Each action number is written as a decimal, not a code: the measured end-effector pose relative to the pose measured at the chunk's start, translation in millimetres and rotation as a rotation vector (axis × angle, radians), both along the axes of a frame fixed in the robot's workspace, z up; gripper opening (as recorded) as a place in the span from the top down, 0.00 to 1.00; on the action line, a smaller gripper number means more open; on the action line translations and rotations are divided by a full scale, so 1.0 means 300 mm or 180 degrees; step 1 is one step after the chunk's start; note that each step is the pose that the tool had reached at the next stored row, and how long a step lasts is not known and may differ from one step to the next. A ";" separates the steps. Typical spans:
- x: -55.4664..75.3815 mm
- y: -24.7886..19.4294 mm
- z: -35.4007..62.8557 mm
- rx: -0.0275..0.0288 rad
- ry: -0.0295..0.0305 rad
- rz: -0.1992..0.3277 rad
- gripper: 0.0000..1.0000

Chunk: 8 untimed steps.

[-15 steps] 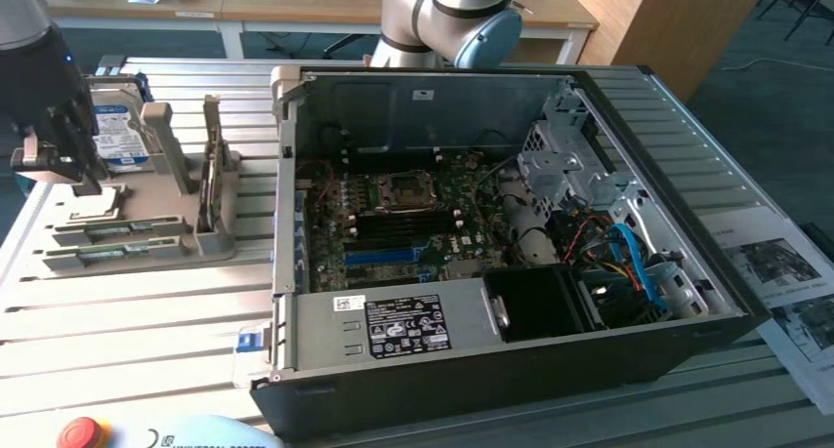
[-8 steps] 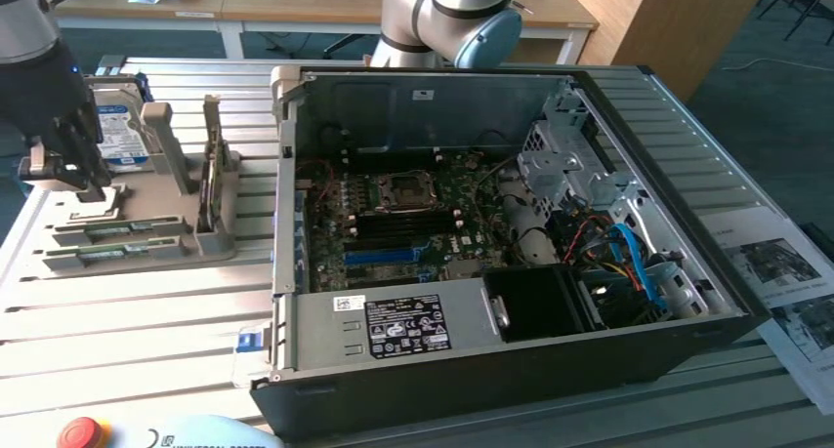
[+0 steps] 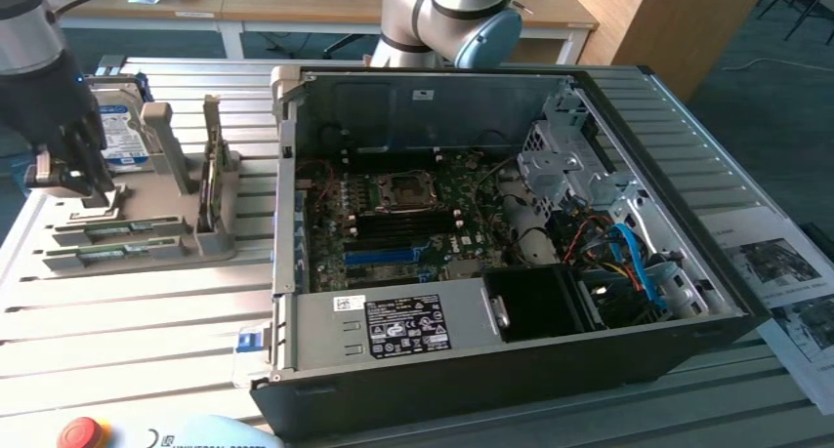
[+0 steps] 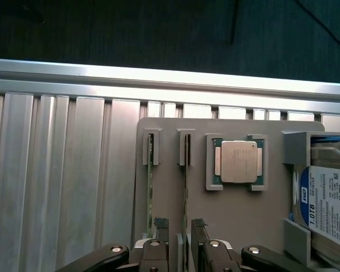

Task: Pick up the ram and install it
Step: 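Pick up the ram and move it above insertion slot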

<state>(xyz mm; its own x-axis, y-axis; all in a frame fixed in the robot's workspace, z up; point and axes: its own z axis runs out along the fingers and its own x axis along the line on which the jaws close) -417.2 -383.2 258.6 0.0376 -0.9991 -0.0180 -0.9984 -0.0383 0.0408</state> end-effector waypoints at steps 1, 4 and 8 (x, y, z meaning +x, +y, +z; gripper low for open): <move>0.000 0.000 -0.004 0.0000 0.0000 0.0000 0.70; 0.000 0.000 -0.015 0.0000 0.0000 0.0000 0.70; 0.000 0.000 -0.029 0.0000 0.0000 0.0000 0.70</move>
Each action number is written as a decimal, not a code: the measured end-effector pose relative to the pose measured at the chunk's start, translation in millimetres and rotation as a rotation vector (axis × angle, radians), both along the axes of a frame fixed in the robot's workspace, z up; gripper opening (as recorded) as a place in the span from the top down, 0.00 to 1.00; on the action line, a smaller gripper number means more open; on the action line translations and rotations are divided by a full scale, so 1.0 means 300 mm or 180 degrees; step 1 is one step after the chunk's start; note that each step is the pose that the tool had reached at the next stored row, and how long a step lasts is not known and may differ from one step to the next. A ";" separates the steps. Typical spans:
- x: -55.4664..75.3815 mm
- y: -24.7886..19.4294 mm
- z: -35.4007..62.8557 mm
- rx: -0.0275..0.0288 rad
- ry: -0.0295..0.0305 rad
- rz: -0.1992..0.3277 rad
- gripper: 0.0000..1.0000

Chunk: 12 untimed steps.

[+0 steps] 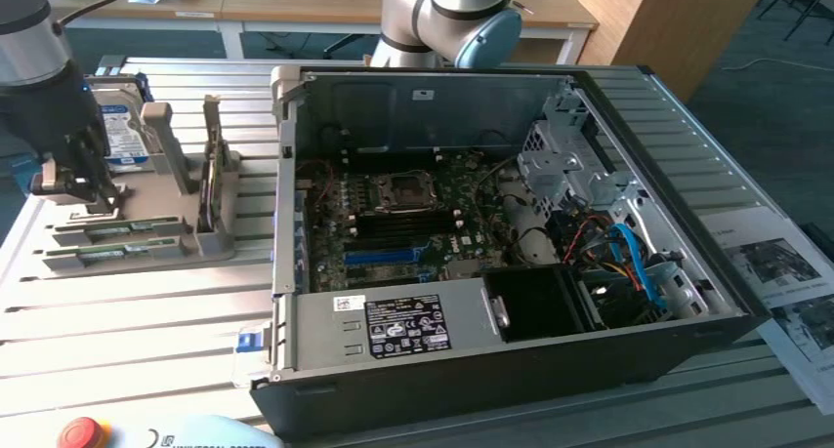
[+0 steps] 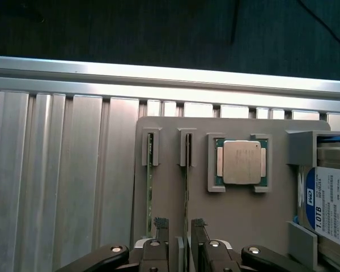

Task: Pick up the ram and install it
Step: 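Pick up the ram and move it above insertion slot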

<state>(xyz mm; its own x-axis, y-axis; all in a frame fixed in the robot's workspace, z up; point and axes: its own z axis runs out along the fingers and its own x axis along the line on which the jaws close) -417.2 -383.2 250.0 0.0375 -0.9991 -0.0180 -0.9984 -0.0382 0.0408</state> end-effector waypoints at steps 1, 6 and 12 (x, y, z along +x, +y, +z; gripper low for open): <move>0.000 0.000 -0.002 0.0000 0.0000 0.0000 0.70; 0.000 0.000 -0.002 0.0000 0.0000 0.0000 0.70; 0.000 -0.006 -0.002 0.0000 0.0000 0.0000 0.70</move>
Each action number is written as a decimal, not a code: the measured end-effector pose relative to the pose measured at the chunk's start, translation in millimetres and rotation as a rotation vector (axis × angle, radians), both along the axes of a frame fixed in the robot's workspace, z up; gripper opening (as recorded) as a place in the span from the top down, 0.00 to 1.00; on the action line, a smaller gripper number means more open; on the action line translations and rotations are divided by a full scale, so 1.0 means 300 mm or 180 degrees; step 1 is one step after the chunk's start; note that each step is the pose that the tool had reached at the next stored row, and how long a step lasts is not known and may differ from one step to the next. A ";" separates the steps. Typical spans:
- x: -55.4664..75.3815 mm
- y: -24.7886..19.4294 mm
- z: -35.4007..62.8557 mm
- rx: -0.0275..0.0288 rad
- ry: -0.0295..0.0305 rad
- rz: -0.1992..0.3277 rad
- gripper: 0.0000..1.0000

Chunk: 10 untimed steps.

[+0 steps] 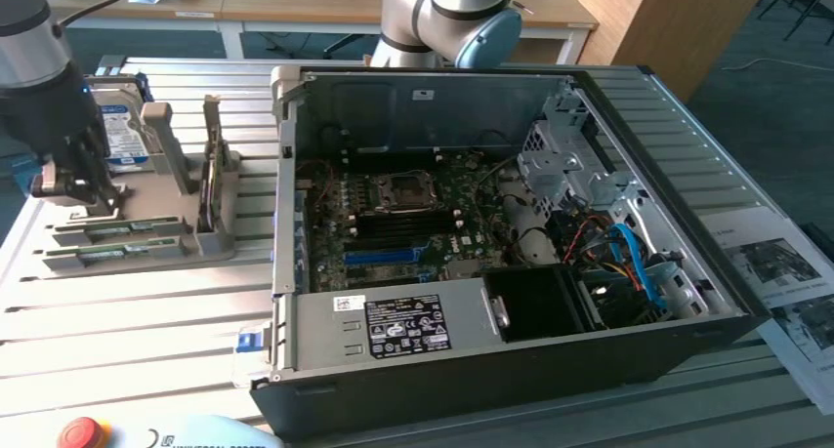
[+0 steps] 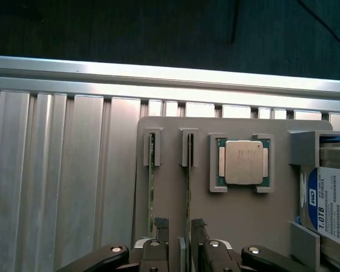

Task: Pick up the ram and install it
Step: 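Pick up the ram and move it above insertion slot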

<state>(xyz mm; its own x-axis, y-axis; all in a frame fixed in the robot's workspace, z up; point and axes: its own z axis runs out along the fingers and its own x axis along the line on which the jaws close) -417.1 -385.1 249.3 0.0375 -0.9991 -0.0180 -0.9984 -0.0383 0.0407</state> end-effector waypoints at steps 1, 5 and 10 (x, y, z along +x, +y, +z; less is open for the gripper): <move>0.000 -0.002 0.000 0.0000 0.0000 0.0000 0.70; 0.000 -0.010 0.000 0.0000 0.0000 0.0000 0.70; 0.000 -0.021 0.000 0.0000 0.0000 0.0000 0.70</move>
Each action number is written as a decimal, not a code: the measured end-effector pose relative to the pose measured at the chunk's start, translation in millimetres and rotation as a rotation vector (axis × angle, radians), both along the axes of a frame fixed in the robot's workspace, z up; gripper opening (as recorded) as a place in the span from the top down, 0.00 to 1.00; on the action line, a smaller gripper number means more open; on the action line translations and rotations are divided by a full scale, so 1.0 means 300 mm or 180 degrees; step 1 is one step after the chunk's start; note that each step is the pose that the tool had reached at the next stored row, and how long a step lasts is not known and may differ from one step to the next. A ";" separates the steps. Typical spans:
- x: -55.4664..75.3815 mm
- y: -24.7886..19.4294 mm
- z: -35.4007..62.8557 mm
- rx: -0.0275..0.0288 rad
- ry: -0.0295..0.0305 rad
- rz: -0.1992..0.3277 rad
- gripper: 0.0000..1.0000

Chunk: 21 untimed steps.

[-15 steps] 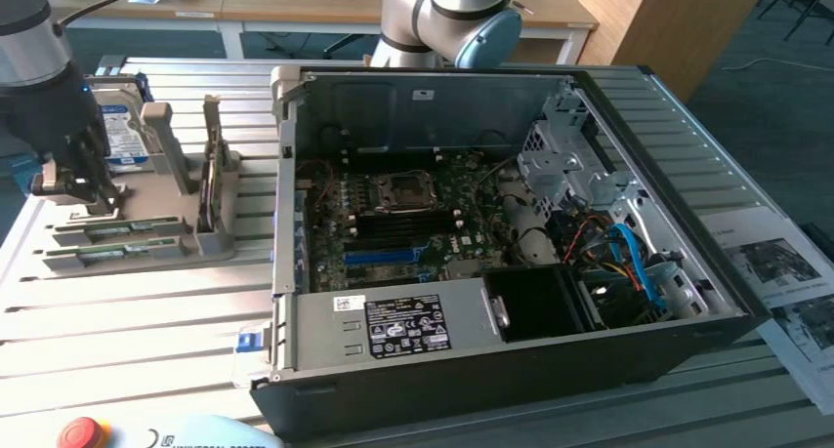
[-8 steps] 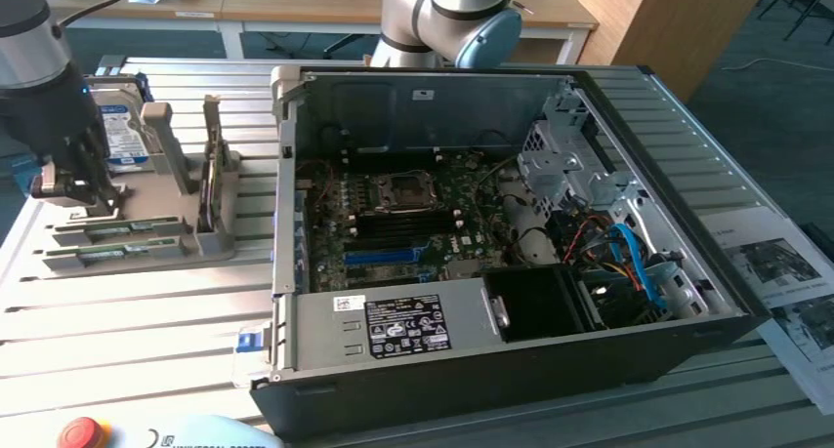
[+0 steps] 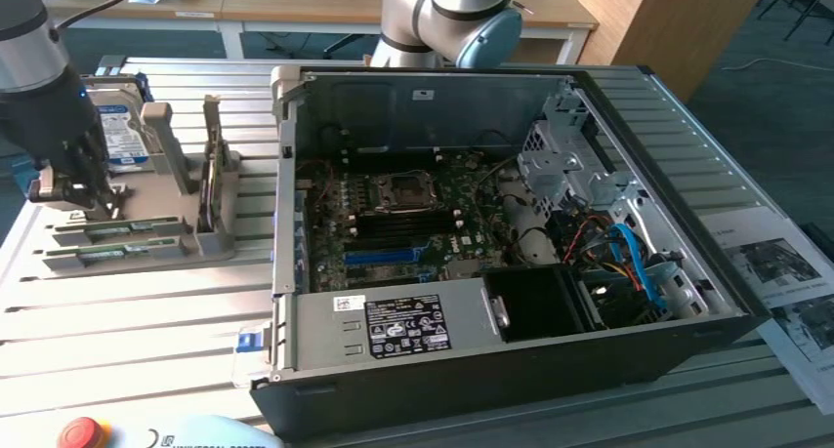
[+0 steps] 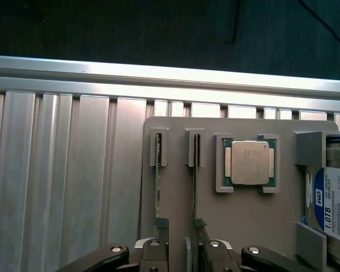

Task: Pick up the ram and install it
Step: 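Pick up the ram and move it above insertion slot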

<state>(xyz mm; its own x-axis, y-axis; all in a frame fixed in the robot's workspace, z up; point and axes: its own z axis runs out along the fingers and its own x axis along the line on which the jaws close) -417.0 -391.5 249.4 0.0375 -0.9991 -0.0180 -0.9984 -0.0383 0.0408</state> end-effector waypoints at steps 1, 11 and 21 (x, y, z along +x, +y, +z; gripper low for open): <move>0.000 -0.002 0.000 0.0000 0.0000 0.0000 0.70; 0.000 -0.026 0.000 0.0000 0.0000 0.0000 0.70; 0.000 -0.038 0.000 0.0000 0.0000 0.0000 0.70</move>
<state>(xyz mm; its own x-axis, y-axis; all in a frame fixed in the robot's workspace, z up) -417.0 -402.9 249.4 0.0375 -0.9991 -0.0180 -0.9984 -0.0382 0.0408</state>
